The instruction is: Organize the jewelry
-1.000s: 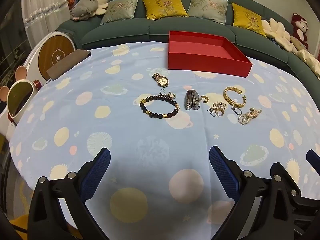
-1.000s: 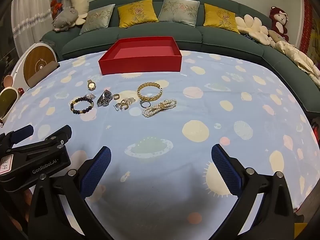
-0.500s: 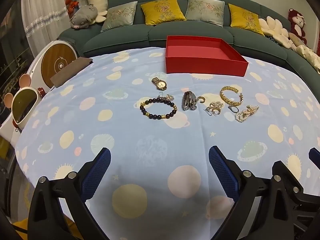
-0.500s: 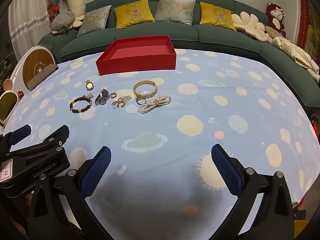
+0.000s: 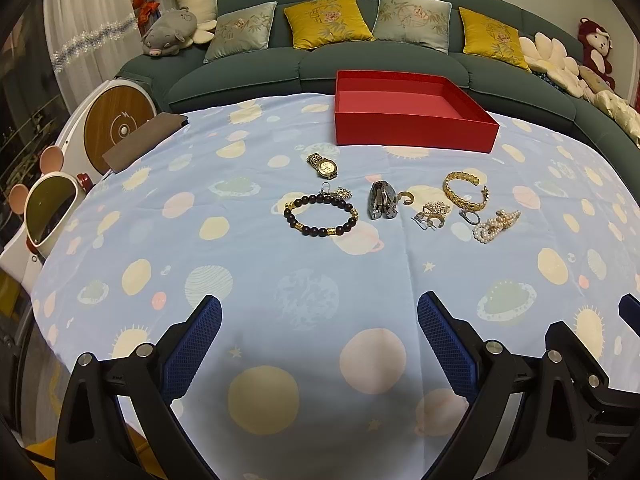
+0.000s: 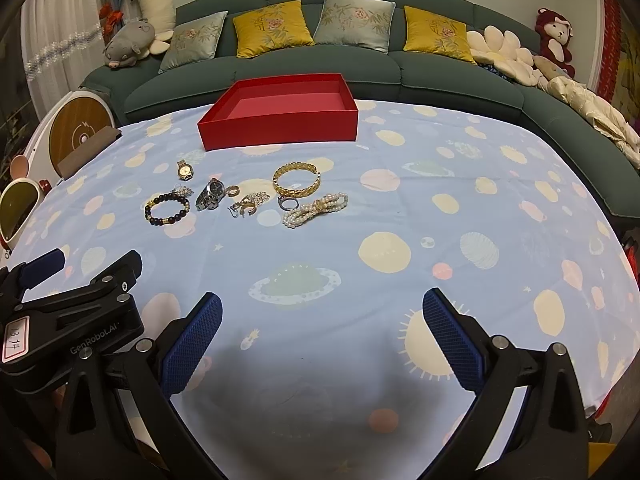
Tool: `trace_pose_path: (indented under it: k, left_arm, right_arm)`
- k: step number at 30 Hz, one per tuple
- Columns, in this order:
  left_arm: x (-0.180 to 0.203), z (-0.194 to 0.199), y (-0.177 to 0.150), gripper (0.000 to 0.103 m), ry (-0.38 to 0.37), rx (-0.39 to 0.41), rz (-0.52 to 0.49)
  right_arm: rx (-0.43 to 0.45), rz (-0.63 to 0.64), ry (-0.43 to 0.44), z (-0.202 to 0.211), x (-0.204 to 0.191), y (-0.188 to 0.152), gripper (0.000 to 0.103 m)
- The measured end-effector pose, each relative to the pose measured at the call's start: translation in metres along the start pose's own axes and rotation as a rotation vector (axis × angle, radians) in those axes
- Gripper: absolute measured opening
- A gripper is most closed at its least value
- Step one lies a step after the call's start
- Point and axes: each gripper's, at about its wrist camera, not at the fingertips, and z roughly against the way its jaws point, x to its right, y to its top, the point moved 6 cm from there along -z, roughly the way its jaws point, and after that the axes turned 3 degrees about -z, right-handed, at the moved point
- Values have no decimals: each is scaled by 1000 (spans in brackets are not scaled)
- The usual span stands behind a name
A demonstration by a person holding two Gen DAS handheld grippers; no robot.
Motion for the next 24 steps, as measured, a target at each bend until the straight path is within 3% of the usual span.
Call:
trace_pose_path:
  k: [24]
  left_arm:
    - [-7,-3,-9,96,-6,-26,13]
  right_arm:
    - [-15,0,4,-5,-6,-9,98]
